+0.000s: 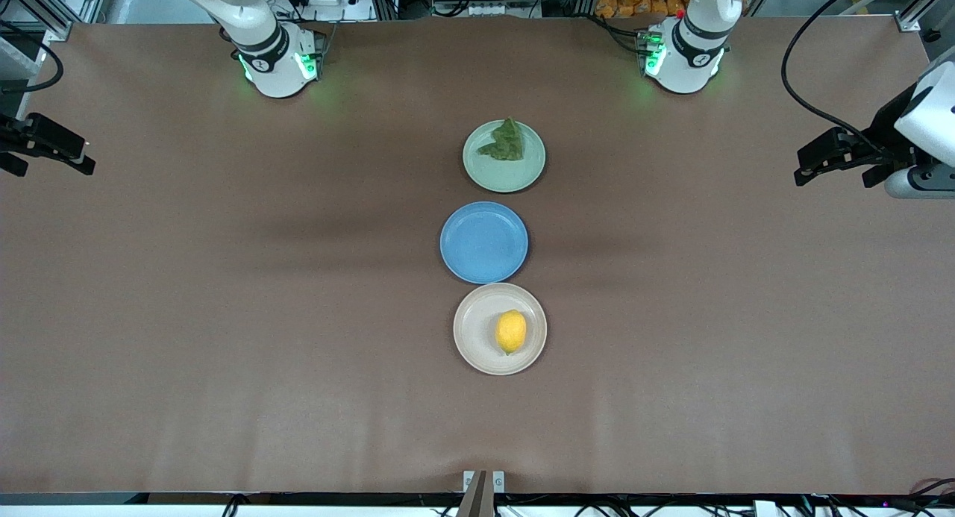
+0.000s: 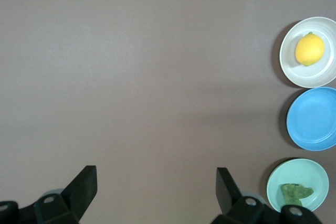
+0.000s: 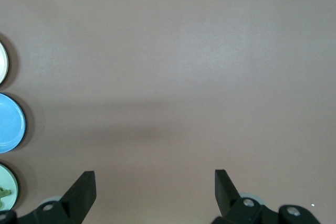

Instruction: Place lemon and lettuce in plates

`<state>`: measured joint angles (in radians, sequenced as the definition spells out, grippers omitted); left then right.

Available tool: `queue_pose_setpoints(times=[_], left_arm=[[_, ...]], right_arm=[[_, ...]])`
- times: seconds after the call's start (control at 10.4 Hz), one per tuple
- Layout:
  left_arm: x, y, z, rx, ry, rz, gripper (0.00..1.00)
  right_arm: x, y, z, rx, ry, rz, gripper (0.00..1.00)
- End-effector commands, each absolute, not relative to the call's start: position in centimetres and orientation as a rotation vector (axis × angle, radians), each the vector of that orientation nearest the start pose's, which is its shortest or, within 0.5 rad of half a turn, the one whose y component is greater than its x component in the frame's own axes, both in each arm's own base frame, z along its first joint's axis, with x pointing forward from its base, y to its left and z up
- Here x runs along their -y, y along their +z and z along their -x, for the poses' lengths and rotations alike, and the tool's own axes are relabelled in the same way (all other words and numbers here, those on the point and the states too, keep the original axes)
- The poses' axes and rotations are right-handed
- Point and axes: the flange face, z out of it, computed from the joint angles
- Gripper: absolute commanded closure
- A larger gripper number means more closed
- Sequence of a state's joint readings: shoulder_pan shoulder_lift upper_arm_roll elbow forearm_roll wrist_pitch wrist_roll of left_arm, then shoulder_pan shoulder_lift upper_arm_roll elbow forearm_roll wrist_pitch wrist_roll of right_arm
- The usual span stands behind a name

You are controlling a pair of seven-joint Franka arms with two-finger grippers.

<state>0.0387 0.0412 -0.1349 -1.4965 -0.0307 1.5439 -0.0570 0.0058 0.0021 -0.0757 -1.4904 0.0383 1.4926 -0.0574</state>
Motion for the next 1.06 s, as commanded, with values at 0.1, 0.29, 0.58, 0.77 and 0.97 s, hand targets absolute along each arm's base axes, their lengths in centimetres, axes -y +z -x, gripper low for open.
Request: queue_pose_setpoints(times=[0.1, 0.29, 0.58, 0.77, 0.97], left_arm=[[5.0, 63.6, -56.2, -0.098, -0.025, 3.169, 0.0], [4.9, 63.8, -56.4, -0.095, -0.064, 3.166, 0.0], [4.8, 63.8, -56.8, -0.094, -0.094, 3.144, 0.0], [5.0, 63.5, -56.9, -0.099, -0.082, 3.146, 0.0], [4.8, 62.9, -57.2, -0.077, -0.068, 3.148, 0.0]], right_arm=[[3.6, 66.0, -54.4, 0.001, -0.004, 3.085, 0.0], [3.6, 66.0, -54.4, 0.003, -0.004, 3.085, 0.0], [3.6, 66.0, -54.4, 0.004, -0.002, 3.085, 0.0], [3.6, 66.0, -54.4, 0.004, -0.002, 3.085, 0.0], [3.6, 66.0, -54.4, 0.006, -0.002, 3.087, 0.0]])
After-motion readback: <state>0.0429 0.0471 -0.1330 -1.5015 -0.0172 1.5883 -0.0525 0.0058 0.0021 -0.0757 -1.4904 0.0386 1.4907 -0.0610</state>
